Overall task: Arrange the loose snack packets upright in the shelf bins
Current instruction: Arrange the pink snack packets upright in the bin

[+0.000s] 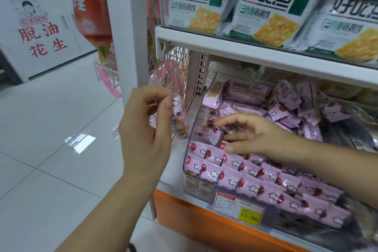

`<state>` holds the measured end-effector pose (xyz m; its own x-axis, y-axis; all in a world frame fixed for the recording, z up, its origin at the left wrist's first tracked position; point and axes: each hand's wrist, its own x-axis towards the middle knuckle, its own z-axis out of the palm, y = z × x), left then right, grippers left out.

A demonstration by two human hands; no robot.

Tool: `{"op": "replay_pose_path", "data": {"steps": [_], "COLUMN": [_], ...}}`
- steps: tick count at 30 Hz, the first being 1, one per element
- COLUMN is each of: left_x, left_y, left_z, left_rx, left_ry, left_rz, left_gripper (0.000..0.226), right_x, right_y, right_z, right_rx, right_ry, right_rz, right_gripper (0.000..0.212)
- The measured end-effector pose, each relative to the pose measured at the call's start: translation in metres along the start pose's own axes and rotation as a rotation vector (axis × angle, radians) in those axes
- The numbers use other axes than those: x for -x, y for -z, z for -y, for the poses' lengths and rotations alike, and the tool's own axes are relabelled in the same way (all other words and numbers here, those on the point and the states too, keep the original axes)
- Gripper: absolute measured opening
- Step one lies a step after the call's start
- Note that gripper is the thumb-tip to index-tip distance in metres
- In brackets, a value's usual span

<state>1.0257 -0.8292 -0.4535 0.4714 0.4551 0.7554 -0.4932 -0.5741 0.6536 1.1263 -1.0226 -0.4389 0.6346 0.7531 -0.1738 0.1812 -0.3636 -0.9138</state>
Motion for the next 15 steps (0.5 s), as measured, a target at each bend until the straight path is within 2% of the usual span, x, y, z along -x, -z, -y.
{"op": "replay_pose_path", "data": {"steps": [3, 7, 11, 13, 15], "left_x": [-0.008, -0.013, -0.018, -0.019, -0.018], "left_y": [-0.004, -0.016, -0.023, -0.028, -0.033], "left_z": [-0.008, -0.016, -0.026, -0.026, -0.019], "left_rx": [0.077, 0.1, 0.144, 0.111, 0.006], "left_ry": [-0.064, -0.139, -0.198, -0.197, -0.184], "left_rz": [-0.04, 0.017, 0.034, 0.081, 0.195], "left_gripper": [0.017, 0.014, 0.011, 0.011, 0.01], "right_x": [0.002, 0.003, -0.001, -0.001, -0.002], "right_y": [-0.001, 0.0, 0.0, 0.001, 0.001], "right_z": [0.002, 0.0, -0.007, -0.007, -0.006], "right_rx": [0.003, 0.004, 0.003, 0.0, -0.002], "right_ry": [-0.002, 0.0, 0.01, 0.013, 0.002], "right_rz": [-0.009, -0.035, -0.026, -0.033, -0.045], "right_gripper": [0.052, 0.036, 0.038, 0.037, 0.038]}}
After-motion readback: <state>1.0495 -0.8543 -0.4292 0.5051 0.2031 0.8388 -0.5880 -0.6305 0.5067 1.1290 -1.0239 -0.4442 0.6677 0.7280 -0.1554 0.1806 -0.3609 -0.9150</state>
